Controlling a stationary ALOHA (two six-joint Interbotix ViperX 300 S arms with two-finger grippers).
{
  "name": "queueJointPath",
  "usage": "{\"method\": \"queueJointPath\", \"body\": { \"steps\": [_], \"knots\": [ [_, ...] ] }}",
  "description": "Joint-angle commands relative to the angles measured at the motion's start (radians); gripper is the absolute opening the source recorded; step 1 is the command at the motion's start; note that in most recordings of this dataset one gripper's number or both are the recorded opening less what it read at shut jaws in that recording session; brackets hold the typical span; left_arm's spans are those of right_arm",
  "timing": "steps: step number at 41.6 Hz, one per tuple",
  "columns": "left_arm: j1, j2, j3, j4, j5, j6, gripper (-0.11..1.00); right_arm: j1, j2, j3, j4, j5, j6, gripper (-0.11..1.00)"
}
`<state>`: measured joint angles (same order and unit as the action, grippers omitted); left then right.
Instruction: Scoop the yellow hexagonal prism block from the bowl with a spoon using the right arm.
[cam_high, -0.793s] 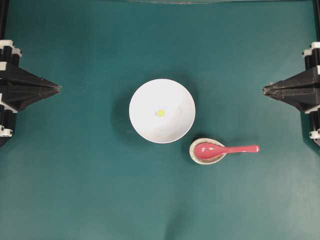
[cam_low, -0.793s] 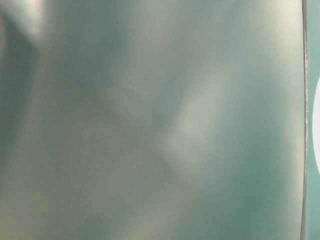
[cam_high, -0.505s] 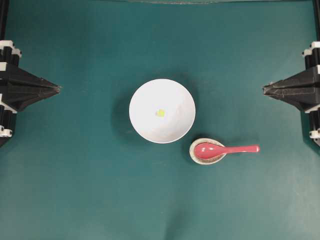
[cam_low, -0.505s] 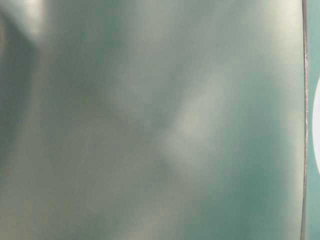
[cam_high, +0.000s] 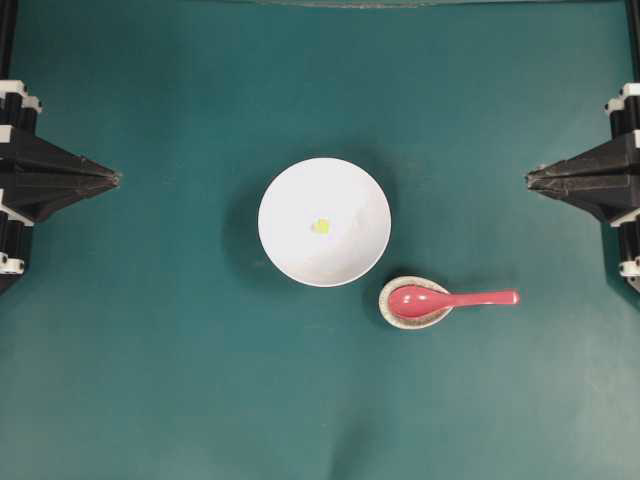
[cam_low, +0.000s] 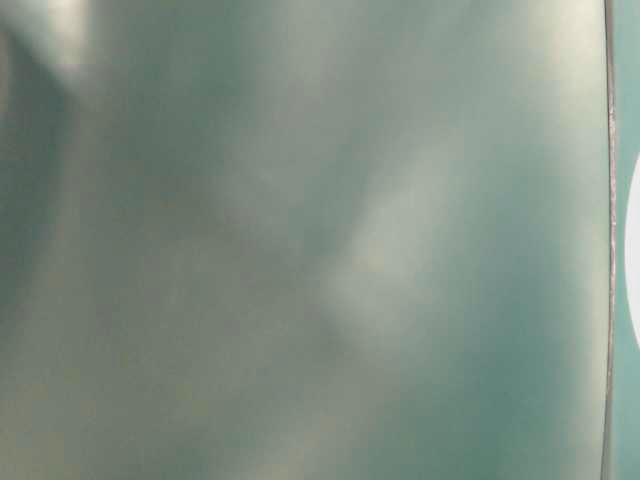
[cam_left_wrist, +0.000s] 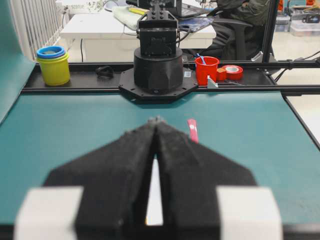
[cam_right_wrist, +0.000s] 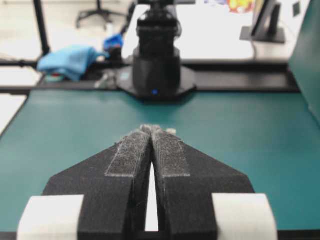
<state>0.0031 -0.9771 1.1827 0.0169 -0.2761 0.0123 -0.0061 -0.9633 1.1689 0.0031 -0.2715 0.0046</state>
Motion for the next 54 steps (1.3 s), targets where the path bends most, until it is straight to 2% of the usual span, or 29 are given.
{"method": "queueJointPath", "body": {
  "steps": [1,6,8,11,19,29,35,44,54],
  "knots": [
    [0.0,0.005,-0.025,0.003,-0.009,0.002,0.0,-0.003,0.005,-0.021,0.002,0.005,0.002,0.16],
    [0.0,0.005,-0.026,0.003,-0.009,0.002,0.0,-0.002,0.017,-0.015,0.003,0.002,0.003,0.43],
    [0.002,0.005,-0.026,0.003,-0.011,0.002,0.0,-0.003,0.029,-0.012,0.003,0.0,0.003,0.51],
    [0.002,0.005,-0.025,0.003,-0.009,0.002,0.0,-0.002,0.061,-0.005,0.003,-0.017,0.003,0.58],
    [0.002,0.005,-0.025,0.003,-0.011,0.002,0.0,0.021,0.161,0.037,0.021,-0.117,0.005,0.56],
    [0.0,0.005,-0.025,0.005,-0.009,0.002,0.0,0.084,0.364,0.124,0.078,-0.399,0.006,0.56],
    [0.0,0.005,-0.025,0.003,-0.005,0.002,0.0,0.149,0.505,0.15,0.133,-0.546,0.015,0.56],
    [0.002,0.005,-0.025,0.003,-0.003,0.002,0.0,0.242,0.712,0.158,0.198,-0.698,0.037,0.56],
    [0.002,0.006,-0.025,0.005,-0.003,0.002,0.0,0.353,0.897,0.166,0.318,-0.867,0.052,0.56]
  ]
}}
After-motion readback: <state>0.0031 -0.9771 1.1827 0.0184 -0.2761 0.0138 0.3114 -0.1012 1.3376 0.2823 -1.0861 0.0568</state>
